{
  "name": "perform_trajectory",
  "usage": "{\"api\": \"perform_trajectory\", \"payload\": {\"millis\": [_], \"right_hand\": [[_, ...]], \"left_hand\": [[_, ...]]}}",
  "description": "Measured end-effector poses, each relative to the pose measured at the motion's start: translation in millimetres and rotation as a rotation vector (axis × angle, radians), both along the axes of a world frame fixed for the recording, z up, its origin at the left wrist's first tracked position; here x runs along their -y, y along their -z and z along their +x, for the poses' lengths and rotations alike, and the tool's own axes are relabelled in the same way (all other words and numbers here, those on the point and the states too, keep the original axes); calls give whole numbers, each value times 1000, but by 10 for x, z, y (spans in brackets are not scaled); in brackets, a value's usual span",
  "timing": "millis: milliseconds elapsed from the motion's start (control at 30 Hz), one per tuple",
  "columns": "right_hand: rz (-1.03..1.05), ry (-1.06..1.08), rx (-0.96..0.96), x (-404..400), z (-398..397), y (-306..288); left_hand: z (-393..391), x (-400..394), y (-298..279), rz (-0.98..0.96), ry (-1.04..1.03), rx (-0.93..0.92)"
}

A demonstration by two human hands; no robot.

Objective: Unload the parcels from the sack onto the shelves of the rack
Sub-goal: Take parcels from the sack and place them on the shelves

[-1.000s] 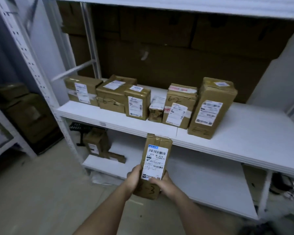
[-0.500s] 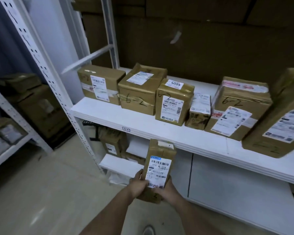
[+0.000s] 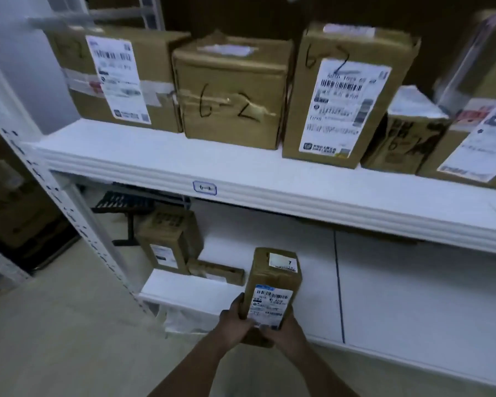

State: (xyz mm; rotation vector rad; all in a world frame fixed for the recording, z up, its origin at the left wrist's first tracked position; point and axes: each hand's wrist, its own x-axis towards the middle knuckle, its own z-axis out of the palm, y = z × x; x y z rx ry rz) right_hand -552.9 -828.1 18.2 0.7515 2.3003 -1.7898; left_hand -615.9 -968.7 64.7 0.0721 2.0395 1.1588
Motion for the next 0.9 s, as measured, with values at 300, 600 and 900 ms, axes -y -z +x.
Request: {"api": "perform_trajectory", "payload": {"millis": [300, 600, 900], "right_hand": [[139, 54, -98, -160, -346, 1245], [334, 111, -120, -116, -469, 1720], [351, 198, -73, -8, -610, 1808]], "left_hand": [[-410, -209, 1423, 95, 48, -169], [-537, -276, 2030, 246, 64, -217], [-533, -308, 2175, 230, -53, -142]]}}
